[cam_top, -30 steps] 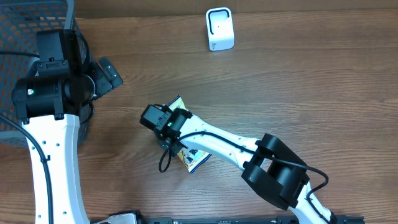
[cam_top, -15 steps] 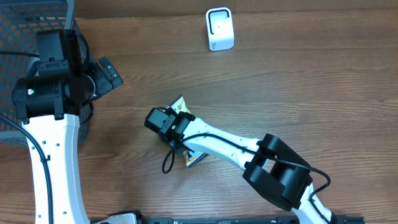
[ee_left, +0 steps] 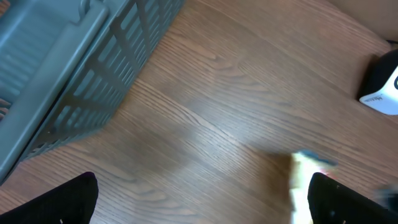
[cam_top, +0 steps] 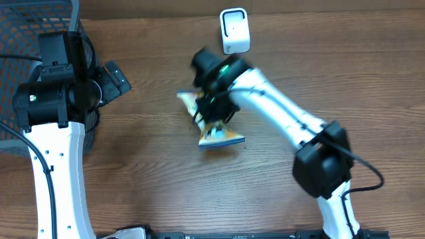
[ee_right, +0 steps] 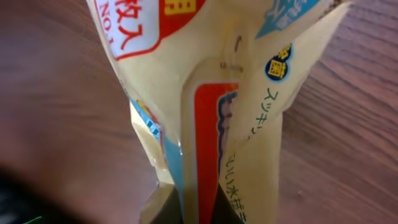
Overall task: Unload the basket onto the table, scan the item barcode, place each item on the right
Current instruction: 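Lift the wet-wipes pack up toward the white scanner, then hold the pack's barcode against the white scanner, then carry the pack off to the right and drop it at the table edge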
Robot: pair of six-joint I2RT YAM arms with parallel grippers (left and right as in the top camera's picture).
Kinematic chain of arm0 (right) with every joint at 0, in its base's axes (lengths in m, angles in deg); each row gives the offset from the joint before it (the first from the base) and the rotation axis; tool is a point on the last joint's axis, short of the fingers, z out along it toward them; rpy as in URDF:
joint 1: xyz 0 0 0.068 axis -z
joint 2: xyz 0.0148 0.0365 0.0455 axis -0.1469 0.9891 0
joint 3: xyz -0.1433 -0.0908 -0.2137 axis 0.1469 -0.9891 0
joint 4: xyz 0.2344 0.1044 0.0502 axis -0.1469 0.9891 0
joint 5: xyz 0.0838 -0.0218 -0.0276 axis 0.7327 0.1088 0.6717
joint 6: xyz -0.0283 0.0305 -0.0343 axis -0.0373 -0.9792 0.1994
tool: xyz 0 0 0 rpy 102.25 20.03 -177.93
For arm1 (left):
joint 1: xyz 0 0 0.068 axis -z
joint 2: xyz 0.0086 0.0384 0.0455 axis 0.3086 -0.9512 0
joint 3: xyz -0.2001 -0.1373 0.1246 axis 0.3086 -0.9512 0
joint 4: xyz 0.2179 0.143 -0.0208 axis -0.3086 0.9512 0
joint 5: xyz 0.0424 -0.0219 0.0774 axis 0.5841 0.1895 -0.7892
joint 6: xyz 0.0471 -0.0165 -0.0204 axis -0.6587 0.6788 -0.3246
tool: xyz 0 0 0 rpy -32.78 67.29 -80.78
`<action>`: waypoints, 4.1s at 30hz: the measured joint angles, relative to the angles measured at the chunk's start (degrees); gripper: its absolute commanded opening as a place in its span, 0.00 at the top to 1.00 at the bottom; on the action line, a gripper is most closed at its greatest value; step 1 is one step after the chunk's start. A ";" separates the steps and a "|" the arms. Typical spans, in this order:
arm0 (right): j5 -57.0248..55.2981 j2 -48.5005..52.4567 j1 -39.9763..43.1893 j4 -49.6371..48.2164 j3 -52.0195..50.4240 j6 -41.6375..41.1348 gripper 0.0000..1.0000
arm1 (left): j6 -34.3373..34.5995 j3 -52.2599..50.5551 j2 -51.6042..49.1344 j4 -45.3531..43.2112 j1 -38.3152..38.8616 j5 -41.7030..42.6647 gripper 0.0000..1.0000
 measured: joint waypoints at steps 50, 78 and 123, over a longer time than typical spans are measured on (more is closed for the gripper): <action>37.27 -0.02 24.55 -9.29 2.60 8.96 0.96 | 0.00 0.00 -0.02 -0.04 0.00 0.00 0.00; -29.46 6.01 14.78 -42.73 2.67 5.14 0.96 | 0.00 0.00 -0.11 -0.04 0.00 0.00 0.00; -44.35 4.66 17.66 -33.83 2.64 -0.13 0.96 | 0.02 0.00 -0.11 -0.04 0.00 0.00 0.00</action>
